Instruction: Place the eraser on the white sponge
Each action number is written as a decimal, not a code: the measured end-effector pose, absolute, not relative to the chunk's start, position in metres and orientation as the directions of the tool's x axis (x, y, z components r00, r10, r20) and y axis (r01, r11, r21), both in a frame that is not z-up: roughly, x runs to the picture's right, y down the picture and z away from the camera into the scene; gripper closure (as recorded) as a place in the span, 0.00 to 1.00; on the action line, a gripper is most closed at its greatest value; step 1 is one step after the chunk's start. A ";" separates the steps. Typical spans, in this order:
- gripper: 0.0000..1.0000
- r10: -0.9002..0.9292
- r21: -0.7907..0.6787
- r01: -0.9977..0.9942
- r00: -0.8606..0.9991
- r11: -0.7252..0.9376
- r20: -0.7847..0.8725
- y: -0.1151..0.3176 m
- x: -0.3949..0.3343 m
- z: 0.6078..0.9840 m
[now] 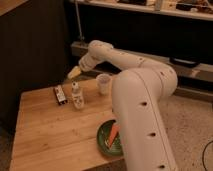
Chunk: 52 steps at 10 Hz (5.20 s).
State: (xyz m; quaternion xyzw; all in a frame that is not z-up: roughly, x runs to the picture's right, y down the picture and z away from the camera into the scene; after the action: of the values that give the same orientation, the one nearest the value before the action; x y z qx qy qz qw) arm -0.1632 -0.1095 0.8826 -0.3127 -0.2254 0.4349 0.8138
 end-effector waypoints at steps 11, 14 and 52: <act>0.20 0.812 -0.784 -0.465 0.578 0.410 0.082 -0.084 -0.187 0.903; 0.20 0.796 -0.799 -0.442 0.601 0.408 0.075 -0.078 -0.200 0.908; 0.20 0.601 -0.807 -0.348 0.799 0.478 0.012 0.020 -0.291 0.958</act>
State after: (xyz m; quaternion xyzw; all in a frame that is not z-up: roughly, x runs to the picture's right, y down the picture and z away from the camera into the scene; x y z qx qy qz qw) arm -0.2910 0.0196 0.9584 -0.4273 -0.1482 0.2802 0.8467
